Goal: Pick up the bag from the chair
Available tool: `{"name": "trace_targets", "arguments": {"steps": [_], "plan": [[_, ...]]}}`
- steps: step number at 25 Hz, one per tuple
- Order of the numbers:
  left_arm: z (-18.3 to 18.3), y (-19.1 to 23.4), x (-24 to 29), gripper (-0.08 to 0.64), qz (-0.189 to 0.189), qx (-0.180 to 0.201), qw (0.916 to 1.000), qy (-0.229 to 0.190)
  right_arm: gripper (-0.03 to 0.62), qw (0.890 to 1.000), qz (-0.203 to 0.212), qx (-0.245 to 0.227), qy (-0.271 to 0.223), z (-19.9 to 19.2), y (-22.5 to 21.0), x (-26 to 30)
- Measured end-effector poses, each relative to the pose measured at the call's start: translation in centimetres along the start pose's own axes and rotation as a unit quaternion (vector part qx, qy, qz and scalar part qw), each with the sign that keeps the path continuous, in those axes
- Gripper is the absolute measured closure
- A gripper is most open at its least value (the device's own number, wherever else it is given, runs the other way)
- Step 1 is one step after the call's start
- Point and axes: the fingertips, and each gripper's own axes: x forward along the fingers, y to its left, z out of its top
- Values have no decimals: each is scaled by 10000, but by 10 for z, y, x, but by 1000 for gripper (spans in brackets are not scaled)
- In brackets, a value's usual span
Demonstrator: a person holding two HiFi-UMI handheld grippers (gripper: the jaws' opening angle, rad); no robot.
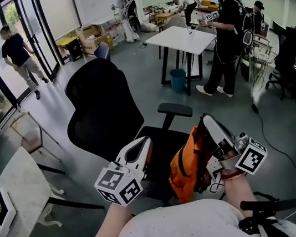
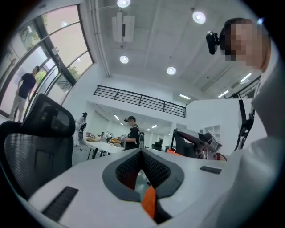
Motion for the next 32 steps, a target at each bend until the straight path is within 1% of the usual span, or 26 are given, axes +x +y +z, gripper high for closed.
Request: {"name": "trace_targets", "arguments": {"steps": [2,4,6,9,11,13,17,19,21,24,27,32], "plan": [[-6,-29,-4,558,-196,265,9994,86,583,9999,-23,-93,-89,6,10,-19],[-12,-49,-9,558,-231,337,9991,67,583,9996,-68,-202,-187,9,18,-41],[-16,-62,-12,558,-74,199,9998,15,583,9990,-164,-319,-256,12,23,-66],[-24,-85,-21,558,224,-213,9994,-125,583,9982,-264,-421,-343,19,37,-108],[-30,-110,-27,558,293,-349,9987,-247,583,9977,-300,-527,-288,22,46,-134],[-39,-141,-33,558,273,-372,9985,-291,583,9972,-336,-619,-238,26,55,-162],[-59,-191,-56,558,192,-293,9987,-382,583,9975,-248,-523,-403,27,78,-213],[-67,-209,-66,558,248,-318,9982,-444,583,9976,-273,-547,-321,26,86,-236],[-79,-229,-74,558,276,-428,9979,-403,583,9980,-327,-504,-198,25,90,-257],[-93,-254,-83,558,273,-483,9981,-283,583,9984,-274,-498,-77,21,103,-279],[-95,-269,-88,558,330,-483,9977,-329,583,9982,-104,-593,-22,19,117,-290],[-96,-289,-98,558,484,-438,9973,-344,583,9964,42,-833,176,14,137,-299]]}}
